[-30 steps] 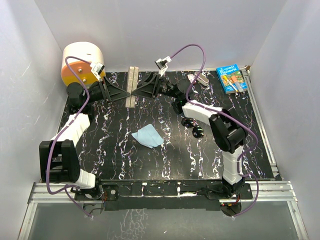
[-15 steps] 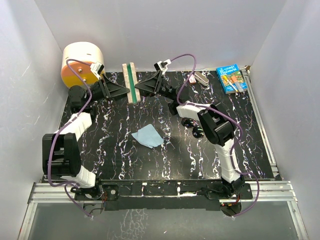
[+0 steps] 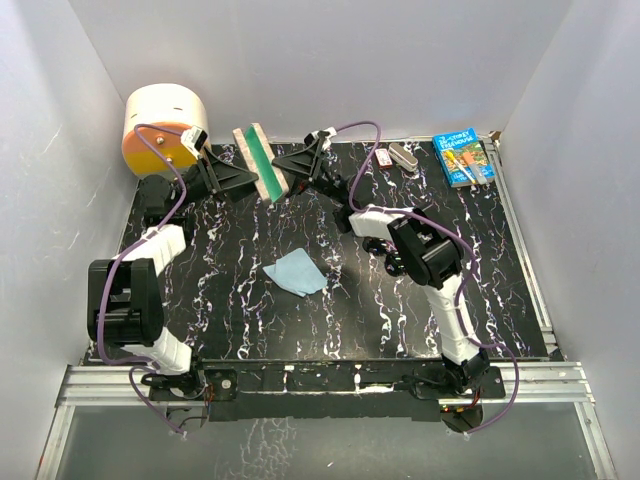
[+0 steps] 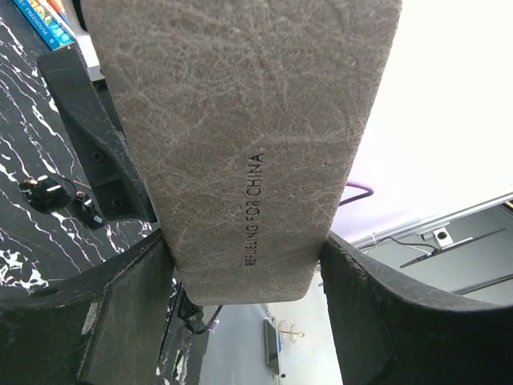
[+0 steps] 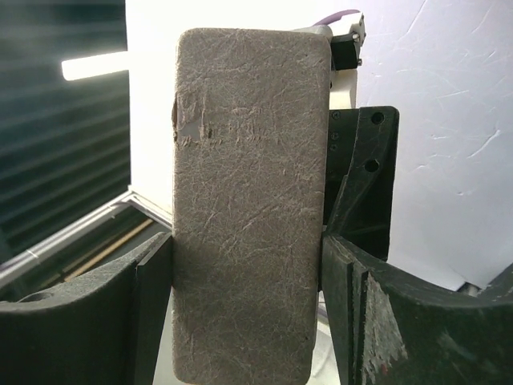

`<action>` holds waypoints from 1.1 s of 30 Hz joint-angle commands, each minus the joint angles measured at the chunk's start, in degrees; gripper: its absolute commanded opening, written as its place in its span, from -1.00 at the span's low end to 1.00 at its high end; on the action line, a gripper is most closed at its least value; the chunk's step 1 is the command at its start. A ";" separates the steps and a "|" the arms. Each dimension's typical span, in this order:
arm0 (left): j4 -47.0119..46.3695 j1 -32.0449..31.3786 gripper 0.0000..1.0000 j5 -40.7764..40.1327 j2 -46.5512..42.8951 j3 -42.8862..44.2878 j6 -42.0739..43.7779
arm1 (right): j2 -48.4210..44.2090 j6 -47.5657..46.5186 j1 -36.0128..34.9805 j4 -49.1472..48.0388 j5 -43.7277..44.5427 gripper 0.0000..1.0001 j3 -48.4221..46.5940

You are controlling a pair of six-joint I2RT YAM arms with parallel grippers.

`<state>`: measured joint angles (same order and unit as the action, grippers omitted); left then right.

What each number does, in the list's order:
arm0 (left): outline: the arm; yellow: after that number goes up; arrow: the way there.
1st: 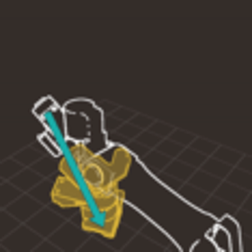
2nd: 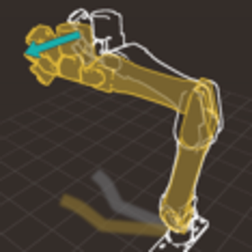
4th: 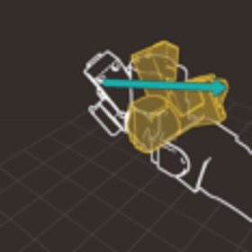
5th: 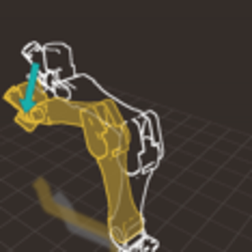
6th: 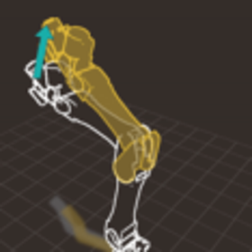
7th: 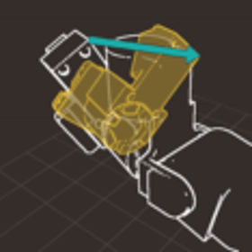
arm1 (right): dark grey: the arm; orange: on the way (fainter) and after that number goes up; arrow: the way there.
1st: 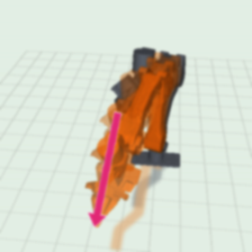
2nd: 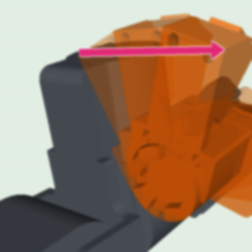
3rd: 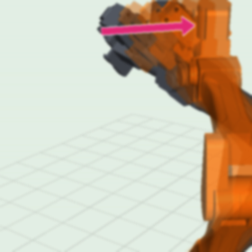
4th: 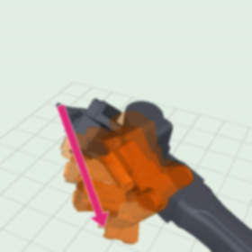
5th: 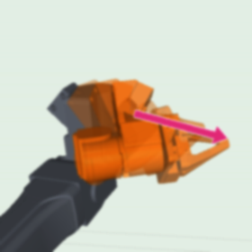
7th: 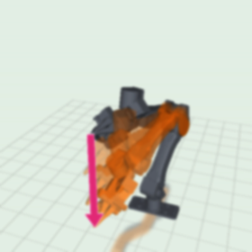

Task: Organize the sunglasses
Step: Open the sunglasses case.

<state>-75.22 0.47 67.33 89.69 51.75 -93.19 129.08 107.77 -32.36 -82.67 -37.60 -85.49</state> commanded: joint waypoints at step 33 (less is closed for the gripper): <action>9.99 -0.28 -1.00 19.70 -4.47 16.07 11.04 | 0.03 9.45 14.38 -16.93 -2.20 -0.84 15.73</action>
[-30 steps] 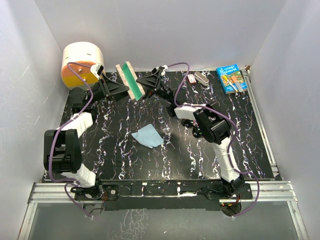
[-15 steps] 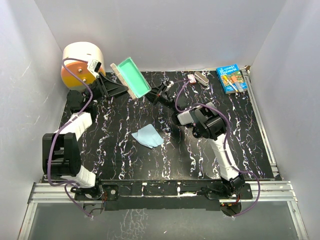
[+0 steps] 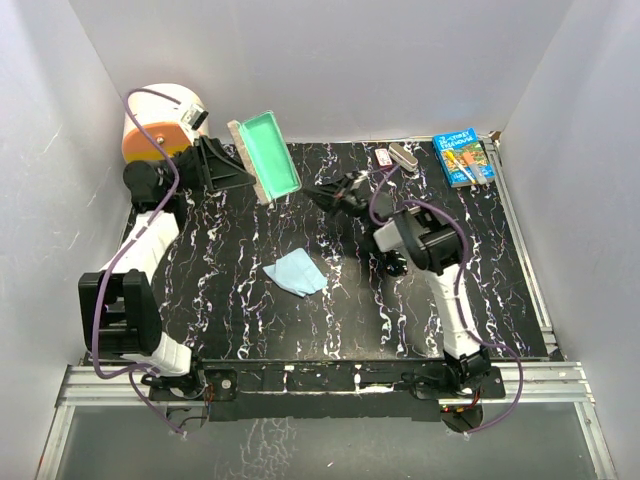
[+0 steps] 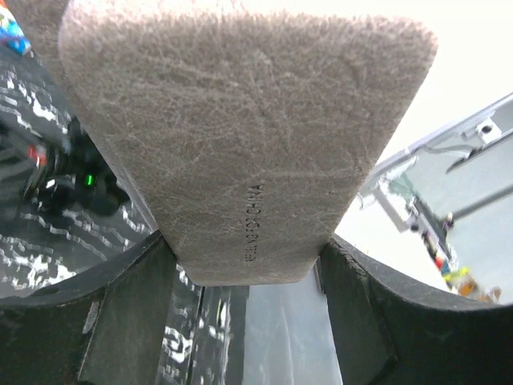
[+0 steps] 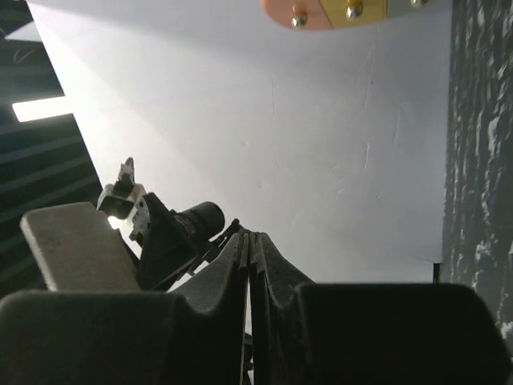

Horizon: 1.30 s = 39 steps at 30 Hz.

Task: Organize the sunglasses
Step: Open the sunglasses case, then place the sunglasses case at the center of the board.

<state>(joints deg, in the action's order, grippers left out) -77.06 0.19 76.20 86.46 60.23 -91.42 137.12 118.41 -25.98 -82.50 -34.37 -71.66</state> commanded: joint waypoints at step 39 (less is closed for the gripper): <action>-25.50 4.71 -1.00 21.73 38.17 67.80 -35.15 | -21.78 -22.84 17.06 14.12 -25.26 -0.84 2.73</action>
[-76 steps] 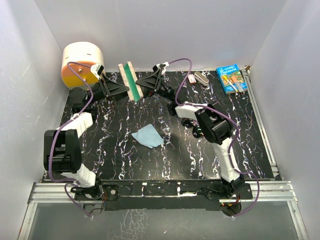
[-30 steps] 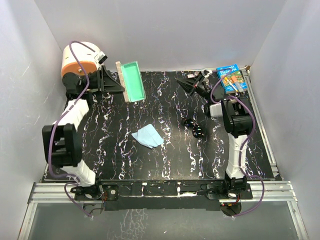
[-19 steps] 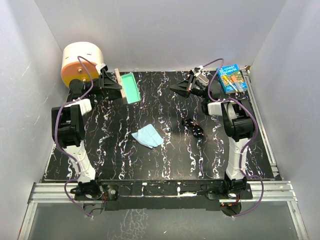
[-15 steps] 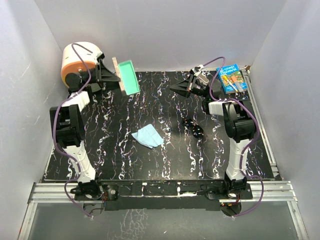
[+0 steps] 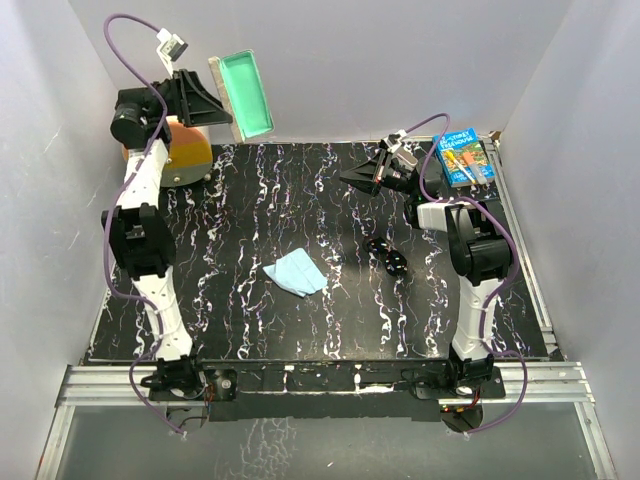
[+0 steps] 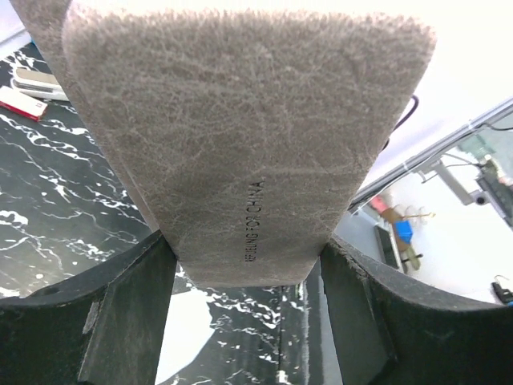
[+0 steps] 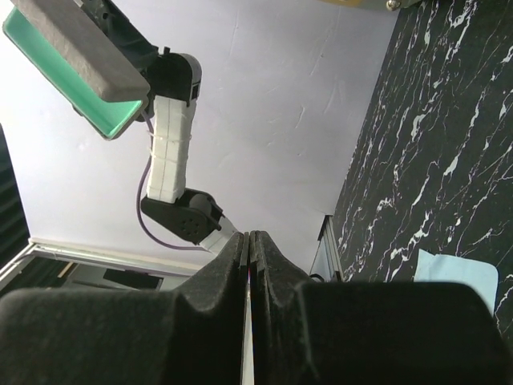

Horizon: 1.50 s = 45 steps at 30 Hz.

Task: Organize the sunglasses
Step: Place the sunglasses case at the center of the board.

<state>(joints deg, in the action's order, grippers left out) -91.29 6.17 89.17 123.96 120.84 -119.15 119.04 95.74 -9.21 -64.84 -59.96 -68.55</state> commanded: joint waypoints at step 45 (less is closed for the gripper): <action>131.74 -3.03 -1.00 -47.65 -34.73 -30.22 112.06 | -4.61 14.71 1.42 -22.36 0.74 -0.84 8.46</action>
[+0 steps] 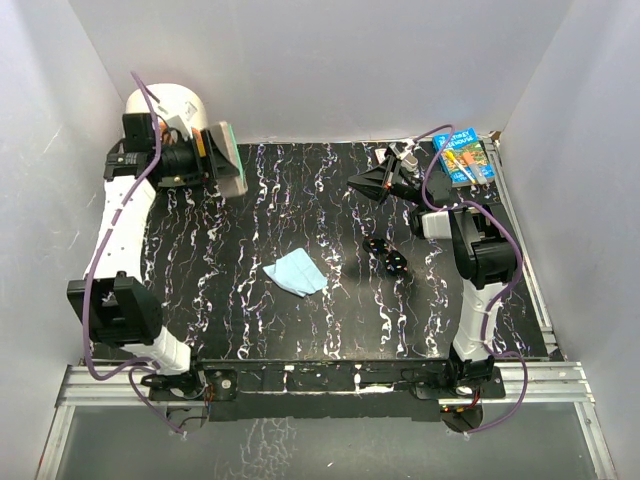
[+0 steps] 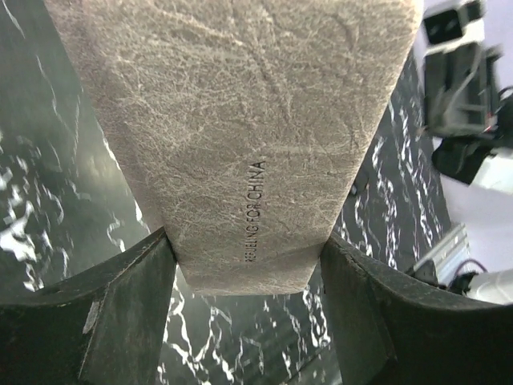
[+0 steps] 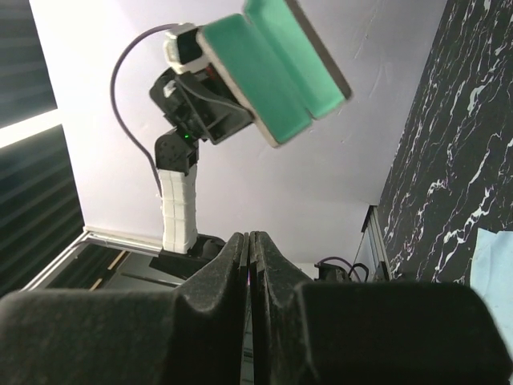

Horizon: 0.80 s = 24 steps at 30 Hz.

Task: Organize the sunglasses
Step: Place the sunglasses case at the center of the board.

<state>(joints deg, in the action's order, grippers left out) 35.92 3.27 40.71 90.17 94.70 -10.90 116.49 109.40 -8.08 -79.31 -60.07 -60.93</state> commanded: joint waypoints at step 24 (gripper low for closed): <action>1.06 -3.27 -1.00 3.56 9.56 -14.93 12.51 | -6.88 -21.65 -0.27 20.62 -3.71 -0.84 1.42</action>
<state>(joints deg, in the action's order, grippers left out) 38.87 -0.12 43.81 98.87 80.40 0.16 112.53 96.68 -8.16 -65.84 -63.48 -58.39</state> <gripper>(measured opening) 0.639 0.086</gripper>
